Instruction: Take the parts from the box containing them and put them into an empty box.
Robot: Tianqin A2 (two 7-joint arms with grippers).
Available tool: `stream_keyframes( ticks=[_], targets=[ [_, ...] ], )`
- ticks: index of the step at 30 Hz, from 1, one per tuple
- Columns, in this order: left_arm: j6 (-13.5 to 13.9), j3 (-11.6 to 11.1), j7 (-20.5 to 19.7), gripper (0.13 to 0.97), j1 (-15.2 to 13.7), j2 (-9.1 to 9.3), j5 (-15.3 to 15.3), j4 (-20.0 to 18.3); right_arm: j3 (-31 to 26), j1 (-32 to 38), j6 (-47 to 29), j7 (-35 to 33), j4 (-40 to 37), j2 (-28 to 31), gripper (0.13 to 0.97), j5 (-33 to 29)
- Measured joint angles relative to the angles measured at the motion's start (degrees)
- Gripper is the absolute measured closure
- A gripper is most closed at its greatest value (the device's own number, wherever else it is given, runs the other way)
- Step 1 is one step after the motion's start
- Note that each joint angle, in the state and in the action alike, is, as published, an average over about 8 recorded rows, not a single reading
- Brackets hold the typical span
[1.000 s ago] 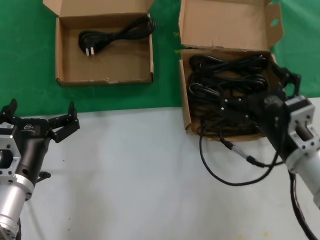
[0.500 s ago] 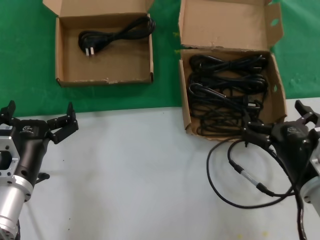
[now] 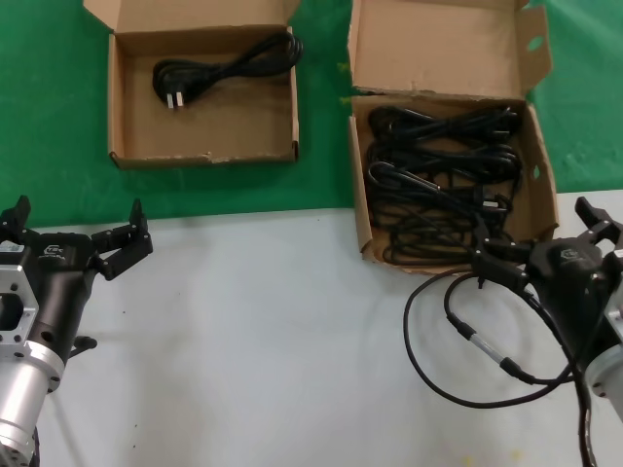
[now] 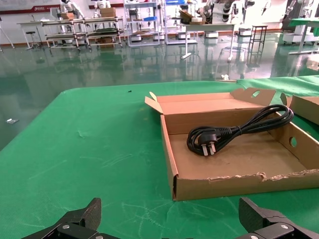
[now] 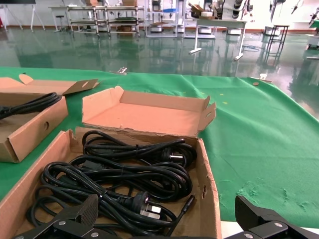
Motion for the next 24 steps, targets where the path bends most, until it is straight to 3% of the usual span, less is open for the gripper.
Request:
stream_keyframes(
  ticks=[24],
  targets=[
    [0.0, 0.0, 0.0, 0.132, 0.0, 0.00, 0.0, 0.0, 0.0, 0.0, 0.0, 0.0, 0.0, 0.0, 0.129, 0.0]
  ],
)
